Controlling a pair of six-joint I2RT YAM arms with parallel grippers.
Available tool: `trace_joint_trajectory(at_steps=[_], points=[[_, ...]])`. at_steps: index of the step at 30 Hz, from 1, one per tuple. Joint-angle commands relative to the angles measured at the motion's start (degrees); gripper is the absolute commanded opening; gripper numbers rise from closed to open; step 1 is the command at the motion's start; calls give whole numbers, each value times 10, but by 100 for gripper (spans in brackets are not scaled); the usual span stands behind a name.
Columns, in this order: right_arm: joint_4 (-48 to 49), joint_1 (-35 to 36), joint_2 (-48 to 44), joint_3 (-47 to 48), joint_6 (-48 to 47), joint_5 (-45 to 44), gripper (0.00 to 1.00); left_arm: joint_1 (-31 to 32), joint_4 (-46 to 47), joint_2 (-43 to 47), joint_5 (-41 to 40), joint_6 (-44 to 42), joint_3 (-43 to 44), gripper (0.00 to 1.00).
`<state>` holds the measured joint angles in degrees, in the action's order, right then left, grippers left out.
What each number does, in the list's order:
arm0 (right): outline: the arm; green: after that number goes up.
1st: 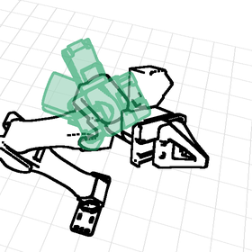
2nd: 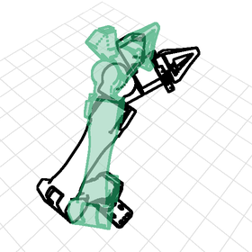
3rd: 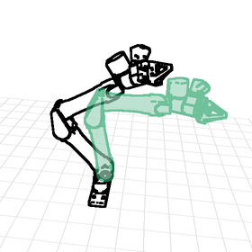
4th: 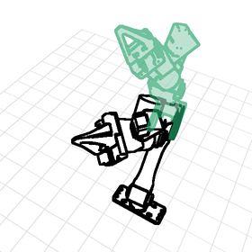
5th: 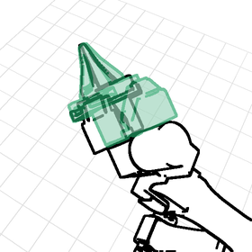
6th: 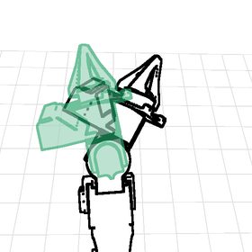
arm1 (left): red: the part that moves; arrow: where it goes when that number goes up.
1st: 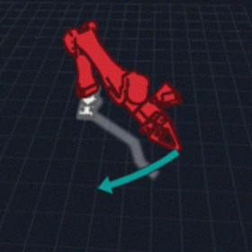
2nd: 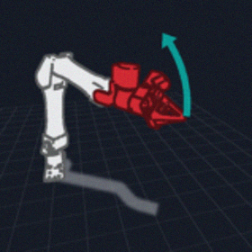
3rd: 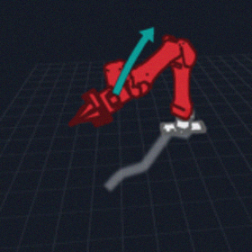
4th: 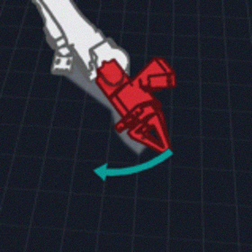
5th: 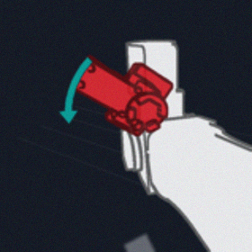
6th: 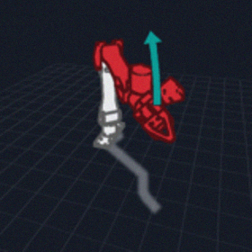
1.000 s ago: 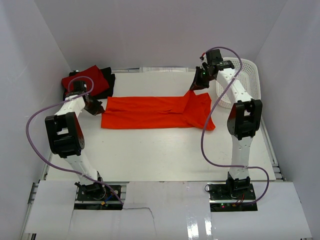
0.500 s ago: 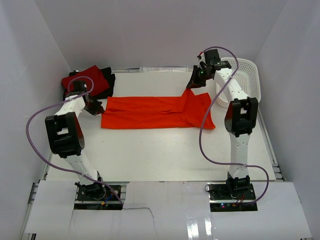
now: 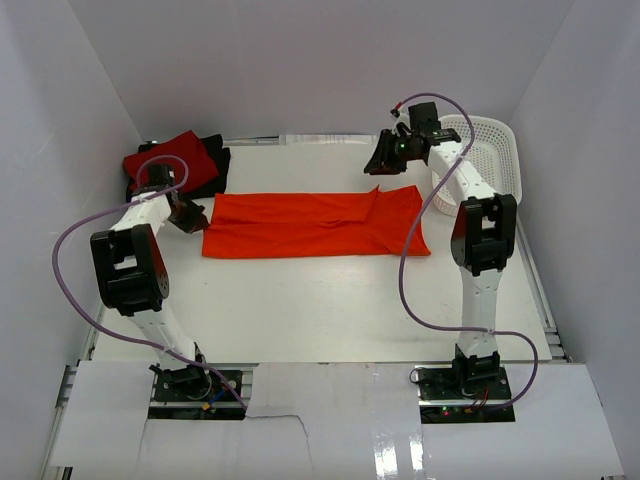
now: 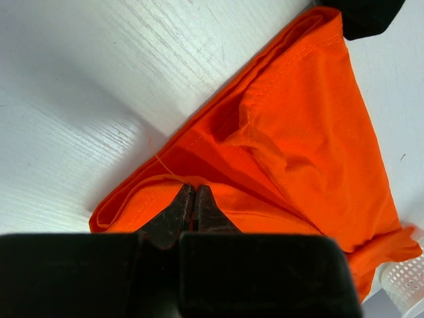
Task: Fold and stack the t-shirts
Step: Fold the other side of the tshirt into a rectangle
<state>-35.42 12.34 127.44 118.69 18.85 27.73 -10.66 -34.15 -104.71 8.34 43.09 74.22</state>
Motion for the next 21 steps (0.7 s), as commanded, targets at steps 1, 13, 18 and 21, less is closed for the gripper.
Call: trace_joint_trajectory(at_steps=[1,13,18,21], points=[[89,-3,-48,-38,-3,40,34,1,15,13,-9,-5,-13,6],[140,1,-212,-242,-24,-29,63,16,19,103,-123,-67,9,26],[141,1,-314,-415,-21,-53,63,39,11,160,-141,-121,26,27],[142,1,-370,-482,-25,-79,64,50,15,176,-85,-133,3,28]])
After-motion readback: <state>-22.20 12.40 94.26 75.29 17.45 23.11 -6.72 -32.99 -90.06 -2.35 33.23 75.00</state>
